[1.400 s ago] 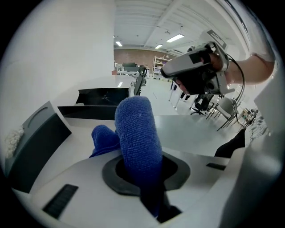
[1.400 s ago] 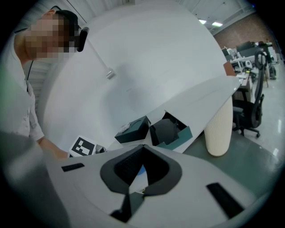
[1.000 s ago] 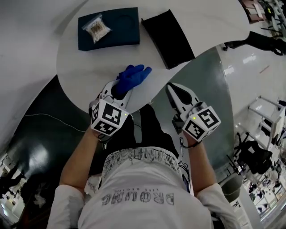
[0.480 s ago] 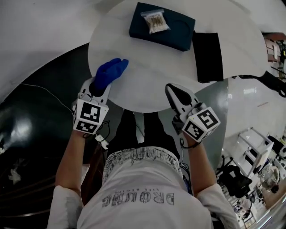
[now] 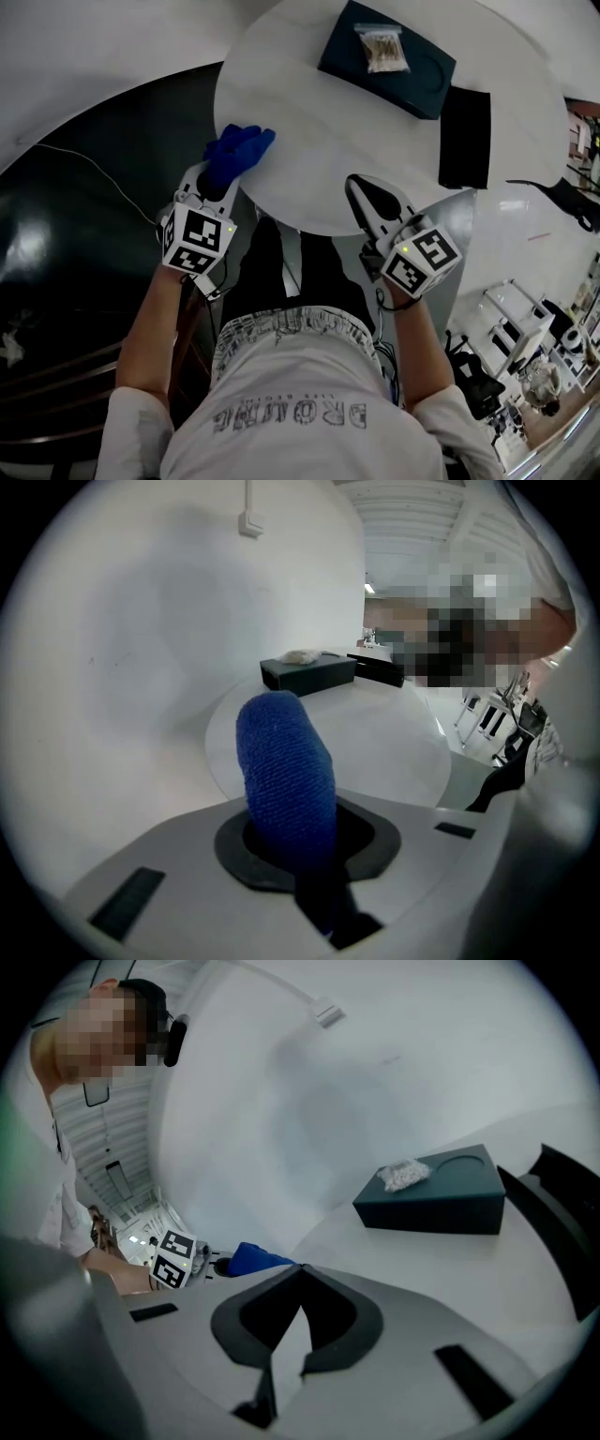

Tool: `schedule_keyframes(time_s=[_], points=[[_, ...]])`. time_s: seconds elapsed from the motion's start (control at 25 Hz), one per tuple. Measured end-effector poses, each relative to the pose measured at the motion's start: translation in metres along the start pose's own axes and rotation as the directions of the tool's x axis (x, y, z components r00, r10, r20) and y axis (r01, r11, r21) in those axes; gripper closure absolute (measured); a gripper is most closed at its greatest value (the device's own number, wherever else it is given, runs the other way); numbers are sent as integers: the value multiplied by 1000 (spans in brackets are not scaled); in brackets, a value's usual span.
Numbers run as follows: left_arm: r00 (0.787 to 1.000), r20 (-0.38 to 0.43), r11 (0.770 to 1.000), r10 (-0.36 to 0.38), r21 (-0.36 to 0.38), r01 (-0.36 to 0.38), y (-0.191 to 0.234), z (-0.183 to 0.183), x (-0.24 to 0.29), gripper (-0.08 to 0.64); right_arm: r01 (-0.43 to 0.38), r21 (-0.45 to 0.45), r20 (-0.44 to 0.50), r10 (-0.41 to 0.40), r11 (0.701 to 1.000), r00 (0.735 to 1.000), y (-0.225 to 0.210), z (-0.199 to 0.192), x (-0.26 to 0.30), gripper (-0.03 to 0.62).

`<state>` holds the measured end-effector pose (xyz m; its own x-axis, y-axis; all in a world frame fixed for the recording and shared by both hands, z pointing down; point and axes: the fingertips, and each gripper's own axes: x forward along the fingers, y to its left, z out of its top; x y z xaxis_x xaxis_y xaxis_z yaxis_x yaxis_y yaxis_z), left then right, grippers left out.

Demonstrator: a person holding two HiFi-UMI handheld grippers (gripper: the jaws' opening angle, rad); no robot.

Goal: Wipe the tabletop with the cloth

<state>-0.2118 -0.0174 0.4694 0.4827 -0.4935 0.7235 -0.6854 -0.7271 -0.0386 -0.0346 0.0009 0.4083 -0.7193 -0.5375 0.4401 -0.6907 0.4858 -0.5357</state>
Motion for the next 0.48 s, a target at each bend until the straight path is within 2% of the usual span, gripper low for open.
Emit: schedule_keyframes(time_s=[0.24, 0.48], points=[[995, -59, 997, -81, 16, 82, -25, -27, 22, 486, 20, 7, -27, -20, 1000, 999, -7, -7, 4, 584], [995, -66, 996, -76, 42, 79, -32, -30, 28, 486, 21, 14, -29, -20, 1000, 999, -9, -9, 7, 584]])
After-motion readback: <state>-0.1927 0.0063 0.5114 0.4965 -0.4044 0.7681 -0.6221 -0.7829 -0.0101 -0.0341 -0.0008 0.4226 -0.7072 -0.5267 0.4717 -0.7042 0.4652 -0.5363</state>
